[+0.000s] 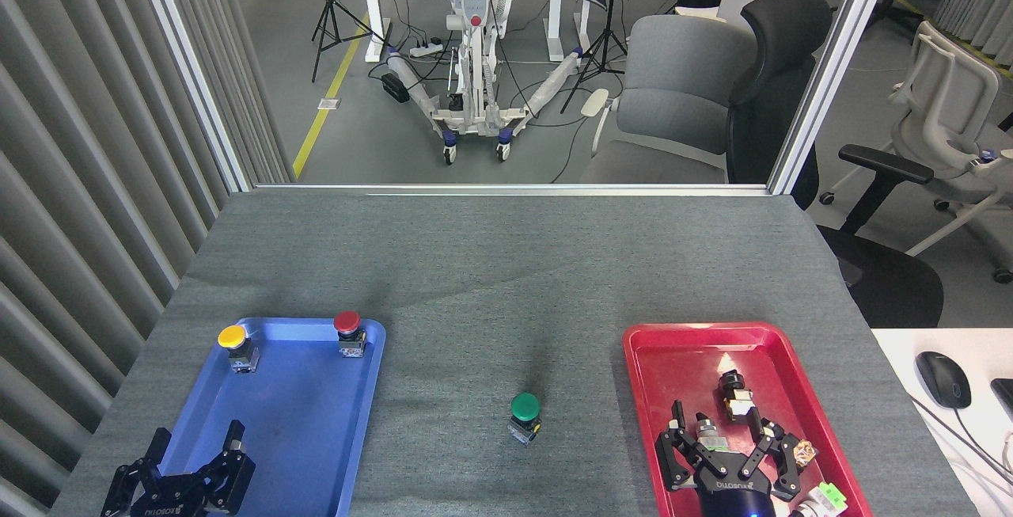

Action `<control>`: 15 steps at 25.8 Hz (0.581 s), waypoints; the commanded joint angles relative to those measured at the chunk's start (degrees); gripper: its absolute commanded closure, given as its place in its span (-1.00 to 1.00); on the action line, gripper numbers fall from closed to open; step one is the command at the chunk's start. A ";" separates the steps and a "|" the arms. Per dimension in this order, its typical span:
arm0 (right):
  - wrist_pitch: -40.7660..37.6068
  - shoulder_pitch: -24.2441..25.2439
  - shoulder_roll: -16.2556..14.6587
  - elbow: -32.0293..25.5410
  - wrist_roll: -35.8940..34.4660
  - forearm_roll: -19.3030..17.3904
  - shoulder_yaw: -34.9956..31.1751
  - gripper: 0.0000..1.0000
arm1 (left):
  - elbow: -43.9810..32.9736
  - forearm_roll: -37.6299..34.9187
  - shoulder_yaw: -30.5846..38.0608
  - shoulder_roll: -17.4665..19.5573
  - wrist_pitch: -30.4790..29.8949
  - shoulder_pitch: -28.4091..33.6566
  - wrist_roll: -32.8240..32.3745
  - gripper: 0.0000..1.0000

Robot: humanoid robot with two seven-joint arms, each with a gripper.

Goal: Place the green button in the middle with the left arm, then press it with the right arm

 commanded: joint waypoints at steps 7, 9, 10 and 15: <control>1.38 1.59 0.86 -1.75 -0.08 0.00 0.32 -1.00 | 0.12 0.04 0.00 0.00 -0.02 0.00 0.09 -1.00; 1.46 1.59 0.60 -1.75 0.01 -0.09 0.49 -1.00 | 0.12 0.04 0.00 0.00 -0.02 0.00 0.09 -1.00; 1.46 1.59 0.42 -1.75 0.01 -0.09 0.49 -1.00 | 0.12 0.04 0.00 0.00 -0.02 0.00 0.09 -1.00; 1.73 1.59 0.42 -1.75 -0.16 -0.09 0.76 -1.00 | 0.20 0.04 0.00 -0.09 -0.02 0.00 0.09 -1.00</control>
